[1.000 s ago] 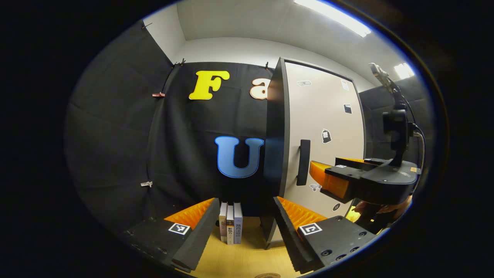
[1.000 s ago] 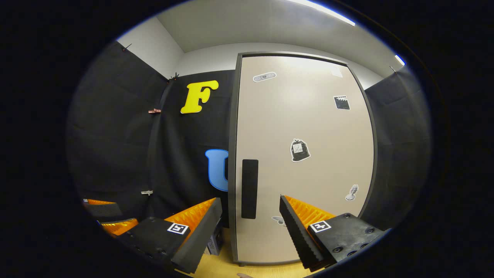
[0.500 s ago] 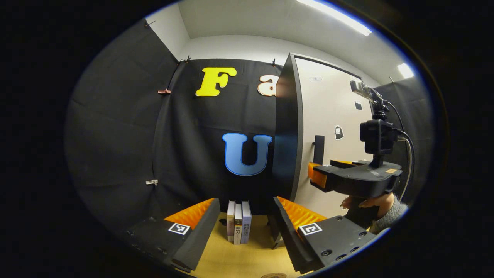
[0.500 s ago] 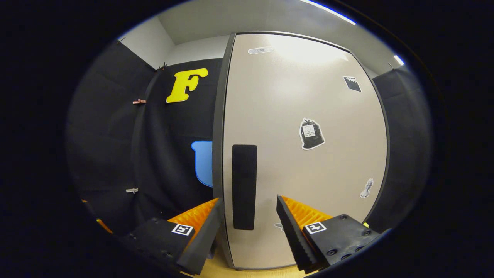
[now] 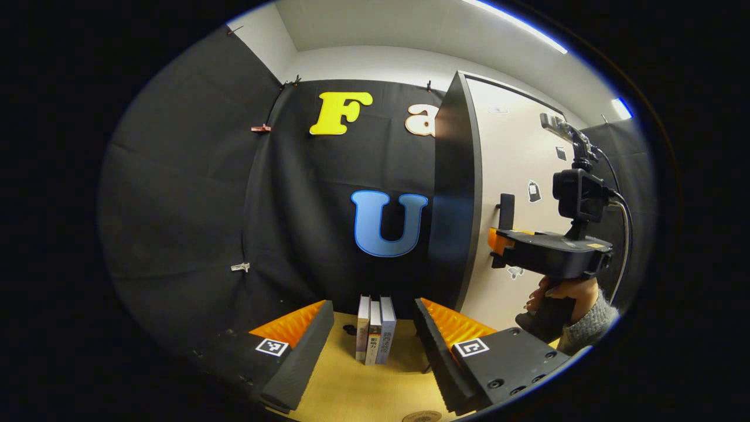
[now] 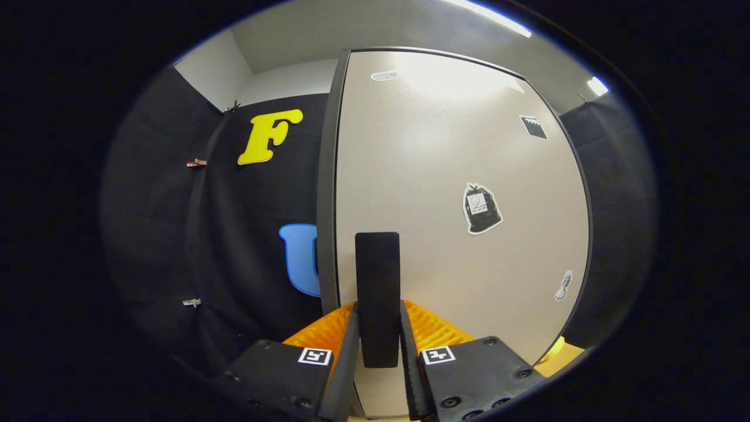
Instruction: Open the cabinet door with the right hand, grasp the bottle in the cabinet with the left hand and place it on the coaster, then close the cabinet door with the right hand.
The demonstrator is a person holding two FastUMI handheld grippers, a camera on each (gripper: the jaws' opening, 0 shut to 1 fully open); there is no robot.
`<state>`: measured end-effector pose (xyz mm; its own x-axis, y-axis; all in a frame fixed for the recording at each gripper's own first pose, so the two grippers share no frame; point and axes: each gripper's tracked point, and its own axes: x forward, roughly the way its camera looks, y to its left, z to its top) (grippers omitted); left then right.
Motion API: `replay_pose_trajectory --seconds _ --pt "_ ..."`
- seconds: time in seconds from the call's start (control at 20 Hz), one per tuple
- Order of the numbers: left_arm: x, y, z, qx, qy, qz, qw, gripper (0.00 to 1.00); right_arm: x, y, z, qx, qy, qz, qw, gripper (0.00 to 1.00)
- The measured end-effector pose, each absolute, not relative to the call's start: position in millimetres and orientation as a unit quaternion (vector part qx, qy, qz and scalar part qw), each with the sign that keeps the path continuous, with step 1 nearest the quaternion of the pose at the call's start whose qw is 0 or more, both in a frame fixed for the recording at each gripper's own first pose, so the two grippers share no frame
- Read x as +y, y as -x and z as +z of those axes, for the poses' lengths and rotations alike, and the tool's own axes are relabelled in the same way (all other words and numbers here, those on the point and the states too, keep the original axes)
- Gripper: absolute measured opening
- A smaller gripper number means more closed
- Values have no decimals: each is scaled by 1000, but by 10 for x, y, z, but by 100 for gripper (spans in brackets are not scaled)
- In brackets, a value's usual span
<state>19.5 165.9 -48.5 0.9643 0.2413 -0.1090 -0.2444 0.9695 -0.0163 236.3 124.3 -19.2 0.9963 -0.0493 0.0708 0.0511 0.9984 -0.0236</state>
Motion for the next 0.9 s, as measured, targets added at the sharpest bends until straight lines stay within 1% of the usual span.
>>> replay_pose_trajectory --seconds 0.1,0.15,0.2,0.25,0.3,0.55,0.9 --pt "1688 -170 -507 57 19 127 990 87 1245 -2350 -176 -35 18 -34 999 30" --pt "1694 -151 -516 60 22 128 990 87 1237 -2365 -186 -29 20 -34 999 29" --pt "1699 -123 -537 62 25 130 989 87 1229 -2381 -195 -27 22 -33 999 20" --pt "1704 -93 -539 63 26 132 989 87 1209 -2397 -191 -22 23 -38 999 20" --pt "1716 -75 -536 63 26 134 989 87 1223 -2368 -193 -21 31 -39 999 11" --pt "1687 7 -437 53 20 138 989 87 1258 -2186 -177 -3 28 -23 999 11" --pt "1330 83 -415 54 19 108 993 87 1249 -1806 -89 7 32 8 999 11"
